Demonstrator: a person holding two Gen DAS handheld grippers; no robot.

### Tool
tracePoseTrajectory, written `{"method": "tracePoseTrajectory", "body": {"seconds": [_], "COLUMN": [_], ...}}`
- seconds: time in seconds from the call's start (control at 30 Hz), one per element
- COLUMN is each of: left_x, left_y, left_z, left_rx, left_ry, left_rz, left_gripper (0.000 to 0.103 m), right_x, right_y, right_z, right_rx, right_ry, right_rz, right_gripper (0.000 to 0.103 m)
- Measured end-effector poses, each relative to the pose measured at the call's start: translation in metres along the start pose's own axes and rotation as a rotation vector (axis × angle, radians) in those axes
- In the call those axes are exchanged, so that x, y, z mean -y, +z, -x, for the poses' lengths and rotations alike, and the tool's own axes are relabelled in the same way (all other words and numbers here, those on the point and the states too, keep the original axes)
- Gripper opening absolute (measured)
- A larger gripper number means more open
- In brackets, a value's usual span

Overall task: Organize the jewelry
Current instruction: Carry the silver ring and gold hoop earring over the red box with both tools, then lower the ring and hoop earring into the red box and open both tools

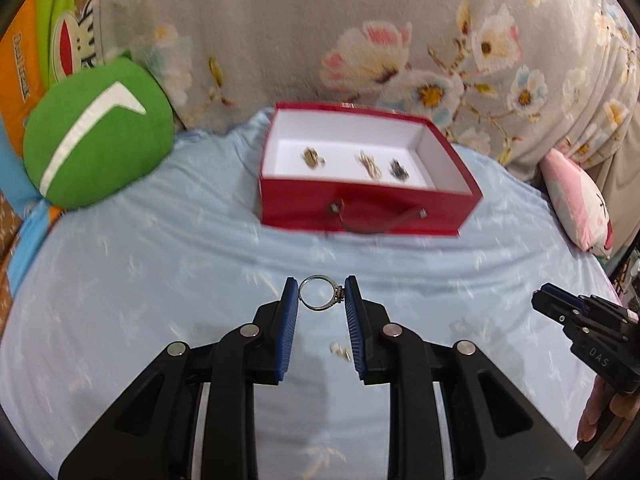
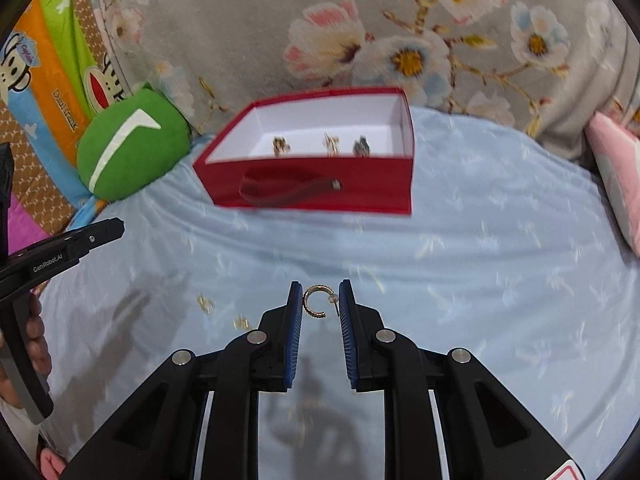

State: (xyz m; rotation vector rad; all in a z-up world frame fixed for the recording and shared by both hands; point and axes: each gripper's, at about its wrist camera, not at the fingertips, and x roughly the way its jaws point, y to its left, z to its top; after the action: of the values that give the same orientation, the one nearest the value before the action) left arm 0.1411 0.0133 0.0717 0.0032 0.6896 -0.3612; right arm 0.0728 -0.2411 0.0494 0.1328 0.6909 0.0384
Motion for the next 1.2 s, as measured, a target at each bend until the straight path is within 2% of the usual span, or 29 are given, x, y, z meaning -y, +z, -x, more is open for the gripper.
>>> {"method": "tracePoseTrajectory", "body": {"seconds": [0.17,0.33,0.53,0.87,1.2], "left_x": [0.001,0.010,0.017,0.025,0.018], "left_y": [0.051,0.107,0.154,0.182,0.180], "left_z": [-0.010,-0.043,-0.094,-0.177,-0.224], "left_rx": [0.078,0.113,0.118,0.073,0.025], "left_ry": [0.023,0.031,0.043,0.083,0.096], "left_rz": [-0.038,-0.068,-0.077,-0.105,-0.098], "left_gripper": [0.023,0.023,0.023,0.023,0.023], "right_x": [-0.003,0.002,0.008,0.027,0.042], "right_y": [0.062,0.126,0.180,0.226,0.235], "right_z": [-0.011,-0.039,-0.094,-0.188,-0.251], "right_rx": [0.075,0.124,0.101,0.039,-0.033], "right_ry": [0.026,0.032,0.034,0.016,-0.018], "right_rz": [0.032,0.032,0.021,-0.040,-0.072], "right_gripper": [0.017,0.017,0.017,0.017,0.017]}}
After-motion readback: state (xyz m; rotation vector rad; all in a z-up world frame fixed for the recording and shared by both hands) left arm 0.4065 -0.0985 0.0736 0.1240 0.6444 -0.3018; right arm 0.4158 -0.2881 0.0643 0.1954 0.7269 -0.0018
